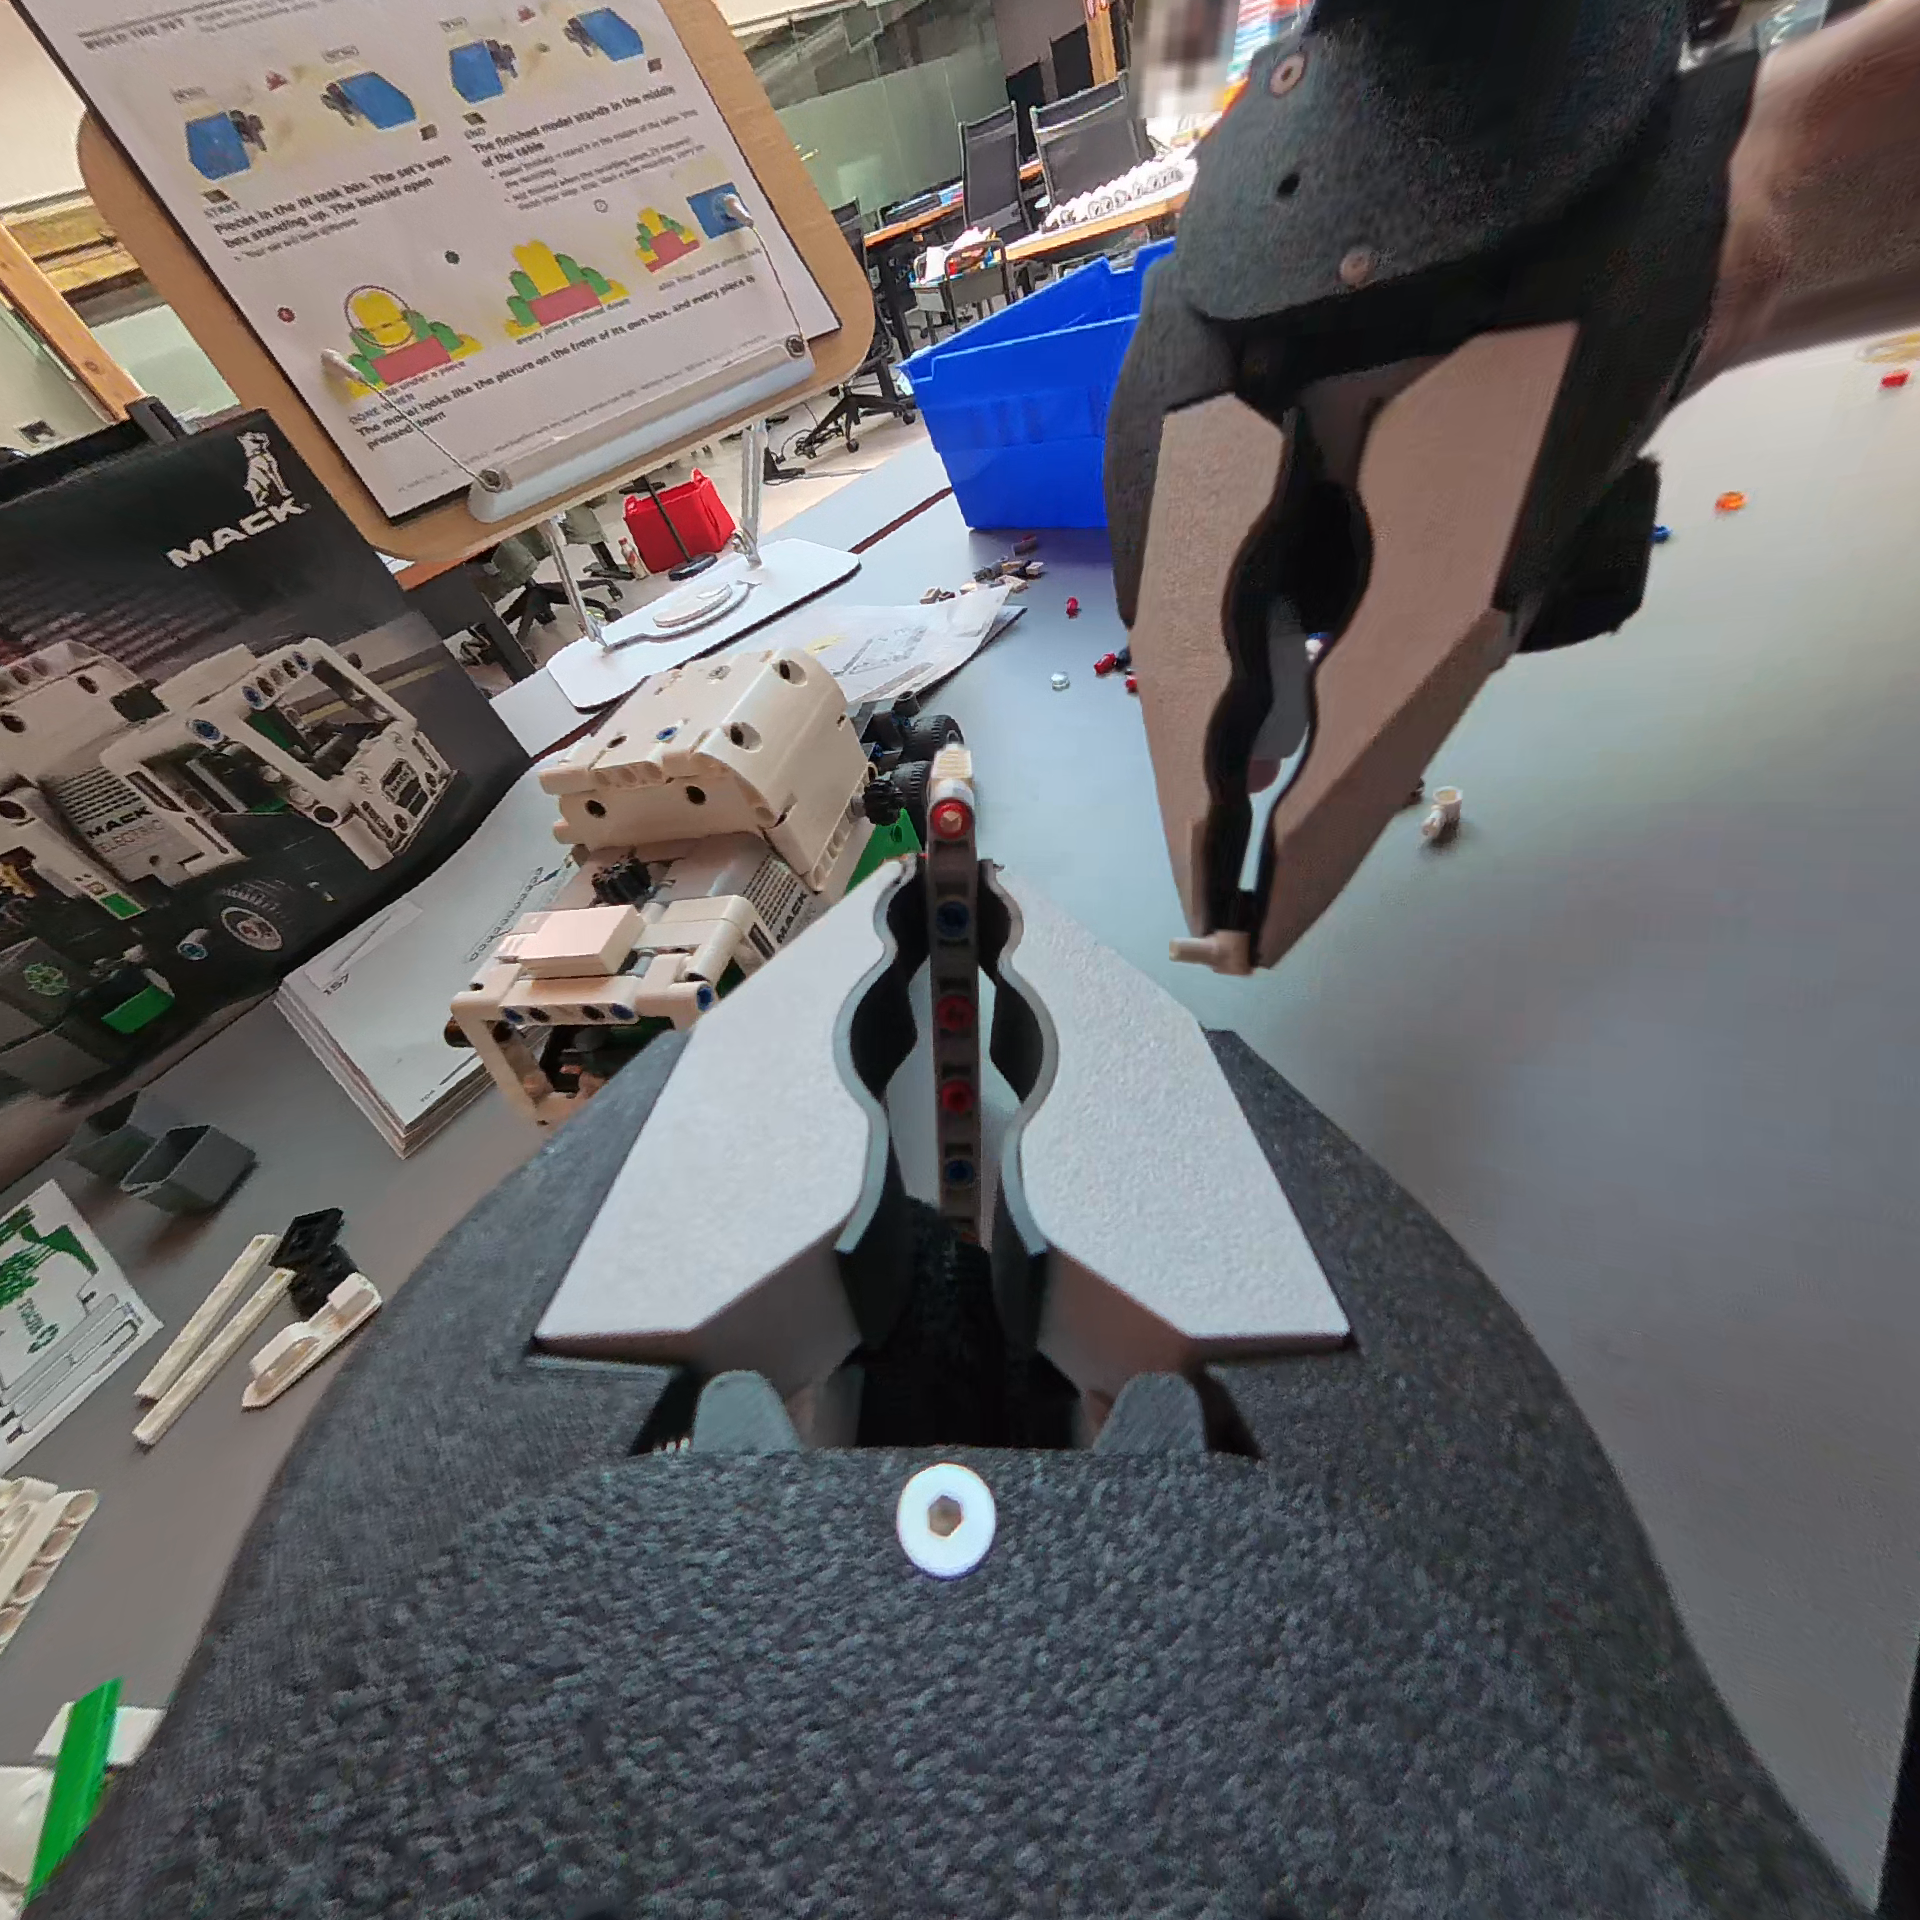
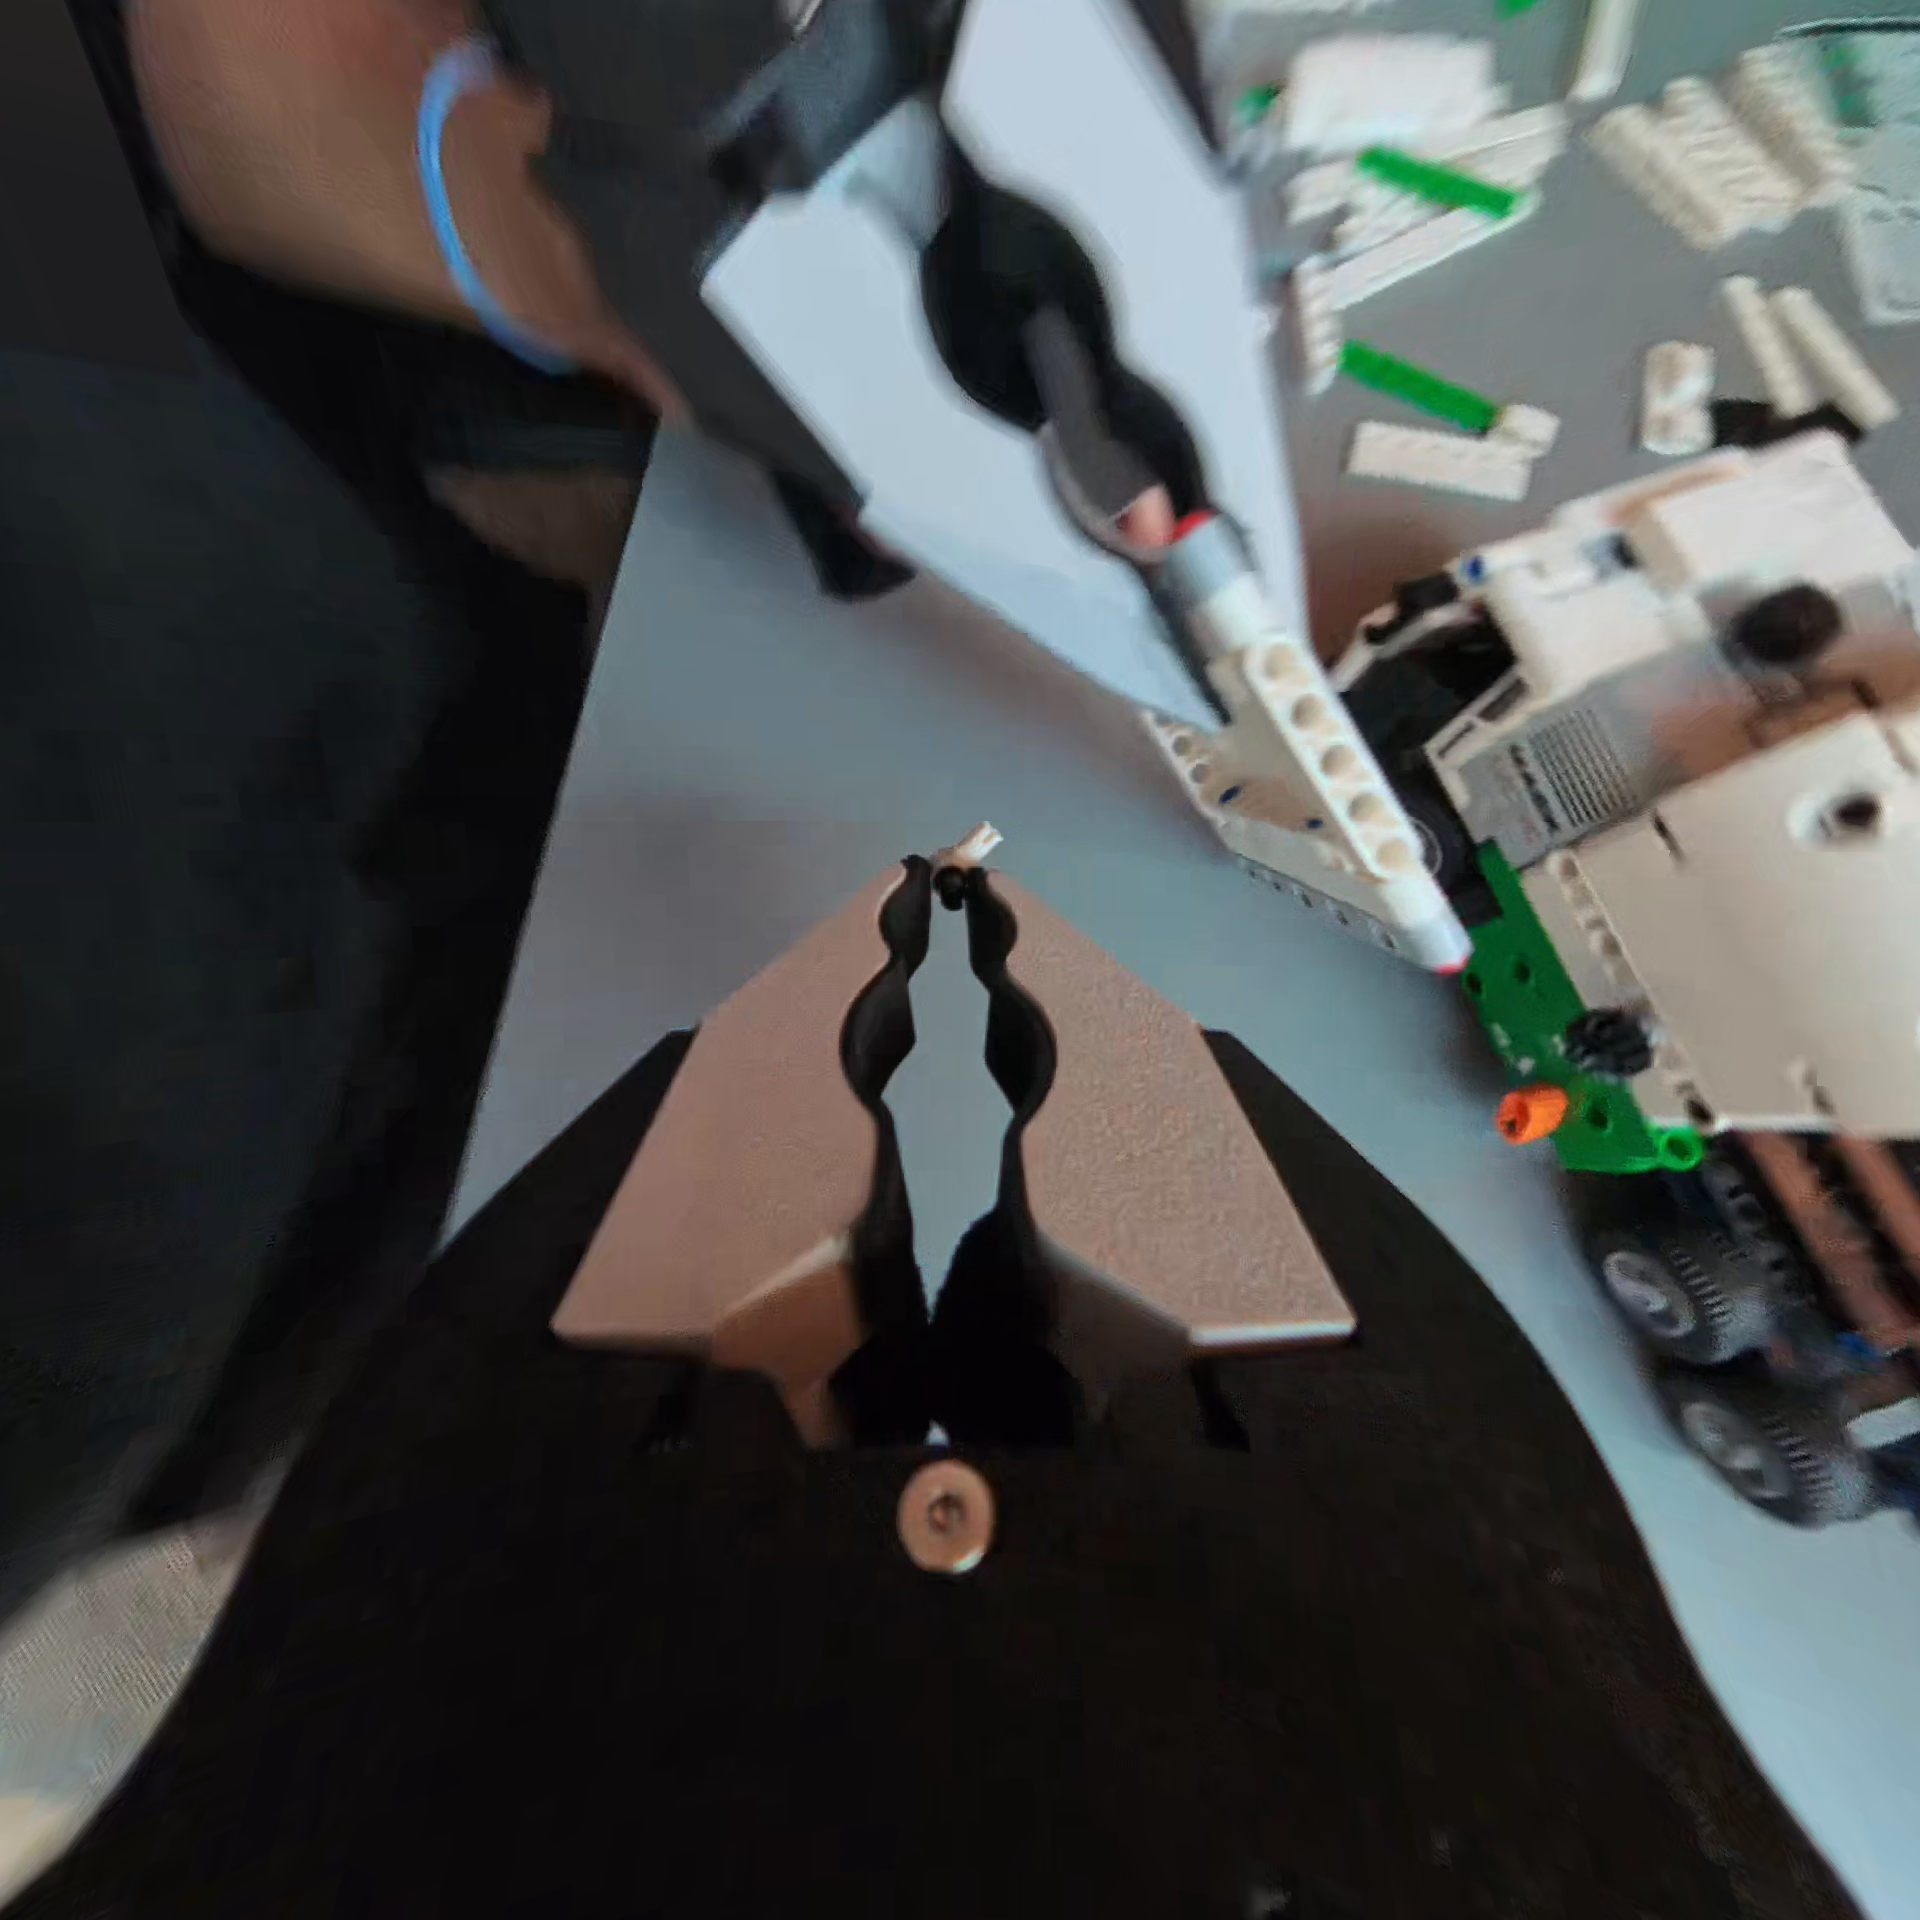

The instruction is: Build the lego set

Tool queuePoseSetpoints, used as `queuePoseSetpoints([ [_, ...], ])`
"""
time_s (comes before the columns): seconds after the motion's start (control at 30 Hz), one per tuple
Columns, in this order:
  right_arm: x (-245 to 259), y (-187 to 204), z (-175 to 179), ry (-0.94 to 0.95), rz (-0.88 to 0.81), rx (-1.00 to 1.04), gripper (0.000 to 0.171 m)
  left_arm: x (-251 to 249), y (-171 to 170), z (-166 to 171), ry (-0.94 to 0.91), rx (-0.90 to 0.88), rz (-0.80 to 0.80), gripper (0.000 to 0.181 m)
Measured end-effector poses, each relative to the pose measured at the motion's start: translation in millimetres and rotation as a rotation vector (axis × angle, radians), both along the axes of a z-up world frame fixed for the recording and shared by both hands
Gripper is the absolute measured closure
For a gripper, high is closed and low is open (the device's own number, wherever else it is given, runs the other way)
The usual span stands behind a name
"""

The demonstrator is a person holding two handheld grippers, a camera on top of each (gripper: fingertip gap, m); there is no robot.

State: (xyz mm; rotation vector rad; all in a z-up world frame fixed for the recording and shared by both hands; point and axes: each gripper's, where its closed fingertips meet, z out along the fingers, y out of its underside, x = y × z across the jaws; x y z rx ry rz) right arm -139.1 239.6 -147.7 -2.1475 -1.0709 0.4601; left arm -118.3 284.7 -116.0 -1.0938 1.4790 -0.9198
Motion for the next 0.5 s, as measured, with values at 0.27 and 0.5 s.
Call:
queuePoseSetpoints([
  [0.27,8,17,19,0.537,-0.413,0.033,0.166,4,-12,-10,0.052,0.097,-0.035,0.176],
  [0.5,20,13,14,0.241,-0.392,0.241,0.165,6,-20,-15,0.068,0.203,-0.043,0.175],
])
